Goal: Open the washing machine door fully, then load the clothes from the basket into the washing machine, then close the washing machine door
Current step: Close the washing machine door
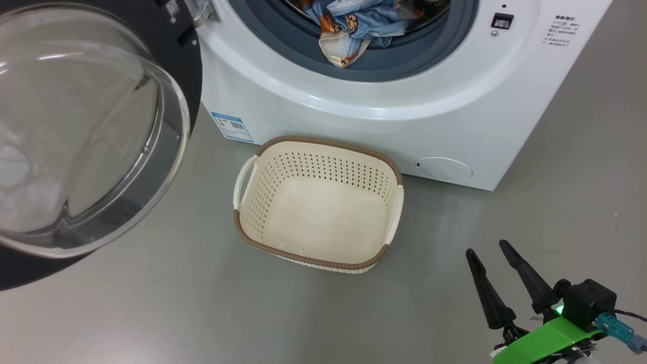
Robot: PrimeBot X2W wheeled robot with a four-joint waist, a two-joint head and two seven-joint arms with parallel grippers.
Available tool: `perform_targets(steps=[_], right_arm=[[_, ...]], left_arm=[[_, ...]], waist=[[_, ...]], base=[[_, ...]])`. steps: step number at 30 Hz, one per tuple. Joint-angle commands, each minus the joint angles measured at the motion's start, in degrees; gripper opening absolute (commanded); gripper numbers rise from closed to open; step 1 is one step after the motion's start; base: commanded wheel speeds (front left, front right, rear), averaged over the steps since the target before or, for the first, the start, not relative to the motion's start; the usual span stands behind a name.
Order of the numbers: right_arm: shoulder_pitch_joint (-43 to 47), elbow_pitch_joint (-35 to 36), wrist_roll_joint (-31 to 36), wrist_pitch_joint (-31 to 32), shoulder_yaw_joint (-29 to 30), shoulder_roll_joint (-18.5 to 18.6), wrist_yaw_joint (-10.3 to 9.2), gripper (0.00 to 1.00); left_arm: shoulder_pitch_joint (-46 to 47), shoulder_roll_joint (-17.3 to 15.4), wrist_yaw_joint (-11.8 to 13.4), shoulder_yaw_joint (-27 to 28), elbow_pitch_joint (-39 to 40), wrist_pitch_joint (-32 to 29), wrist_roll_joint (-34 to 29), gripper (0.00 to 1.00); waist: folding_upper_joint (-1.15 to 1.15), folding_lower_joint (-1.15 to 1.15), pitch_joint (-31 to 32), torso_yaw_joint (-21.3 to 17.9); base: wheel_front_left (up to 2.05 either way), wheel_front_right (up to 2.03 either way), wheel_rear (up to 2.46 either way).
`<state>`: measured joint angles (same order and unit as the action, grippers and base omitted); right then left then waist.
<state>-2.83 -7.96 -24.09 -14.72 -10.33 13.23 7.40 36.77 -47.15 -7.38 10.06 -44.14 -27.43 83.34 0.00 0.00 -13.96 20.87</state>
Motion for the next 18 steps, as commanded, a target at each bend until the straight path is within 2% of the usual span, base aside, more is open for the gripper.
perform_targets(steps=[1,18], right_arm=[[-1.32,1.45,0.75,-0.28,-1.07,0.54,0.09,1.0],[-0.69,1.44,1.08,-0.28,-0.15,0.71,0.09,1.0]], left_arm=[[1.67,-4.67,-0.11,1.43,0.73,-1.34,0.75,0.0],[-0.98,-3.34,-0.11,-1.79,3.11,-11.38,3.73,0.0]], waist=[[0.0,0.0,0.02,-0.03],[0.0,0.0,1.64,0.2]], base=[[0.0,0.0,0.0],[0.0,0.0,0.0]])
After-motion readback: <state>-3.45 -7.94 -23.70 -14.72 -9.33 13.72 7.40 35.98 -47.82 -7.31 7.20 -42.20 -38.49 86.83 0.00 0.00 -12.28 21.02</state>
